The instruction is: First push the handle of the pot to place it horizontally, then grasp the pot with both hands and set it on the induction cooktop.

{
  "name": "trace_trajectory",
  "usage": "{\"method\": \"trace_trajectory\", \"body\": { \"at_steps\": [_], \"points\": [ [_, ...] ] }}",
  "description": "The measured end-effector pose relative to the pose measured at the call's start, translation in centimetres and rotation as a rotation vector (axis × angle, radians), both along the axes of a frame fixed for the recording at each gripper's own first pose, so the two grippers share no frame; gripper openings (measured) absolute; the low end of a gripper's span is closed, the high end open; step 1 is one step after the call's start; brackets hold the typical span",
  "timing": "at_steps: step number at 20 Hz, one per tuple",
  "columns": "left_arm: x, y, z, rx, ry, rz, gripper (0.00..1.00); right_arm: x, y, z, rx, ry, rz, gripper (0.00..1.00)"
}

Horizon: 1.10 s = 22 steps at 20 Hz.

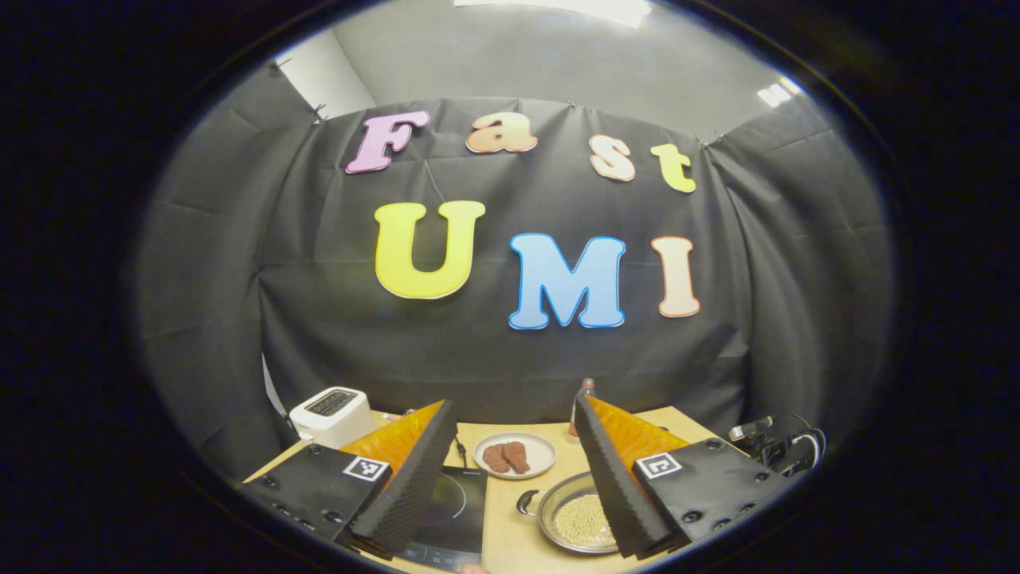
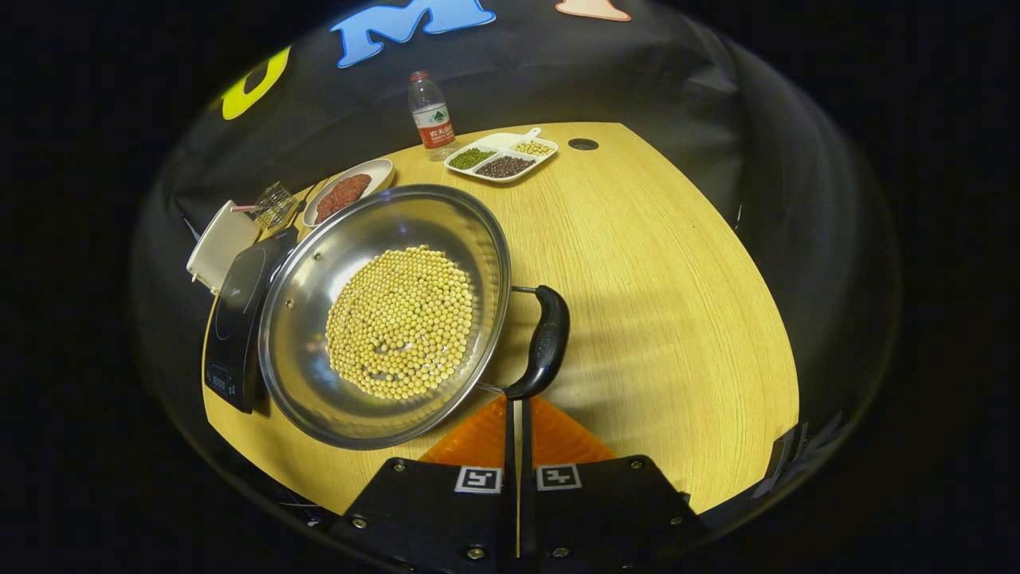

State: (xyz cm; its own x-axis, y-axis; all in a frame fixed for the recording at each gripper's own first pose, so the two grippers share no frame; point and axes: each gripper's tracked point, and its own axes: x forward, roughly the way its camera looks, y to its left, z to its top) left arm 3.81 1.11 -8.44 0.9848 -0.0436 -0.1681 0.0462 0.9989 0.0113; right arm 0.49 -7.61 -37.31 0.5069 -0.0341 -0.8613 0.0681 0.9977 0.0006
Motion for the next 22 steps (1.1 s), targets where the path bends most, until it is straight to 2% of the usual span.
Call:
{"method": "trace_trajectory", "body": {
  "at_steps": [15,22],
  "points": [
    [0.0,-1.5,-1.4,0.031,0.042,0.019,0.95,6.3,-2.8,1.8,-0.070,-0.084,0.061,0.02],
    [0.2,-2.3,-3.8,0.017,0.090,0.011,0.97,6.6,-3.4,2.2,-0.086,-0.098,0.067,0.02]
  ]
}}
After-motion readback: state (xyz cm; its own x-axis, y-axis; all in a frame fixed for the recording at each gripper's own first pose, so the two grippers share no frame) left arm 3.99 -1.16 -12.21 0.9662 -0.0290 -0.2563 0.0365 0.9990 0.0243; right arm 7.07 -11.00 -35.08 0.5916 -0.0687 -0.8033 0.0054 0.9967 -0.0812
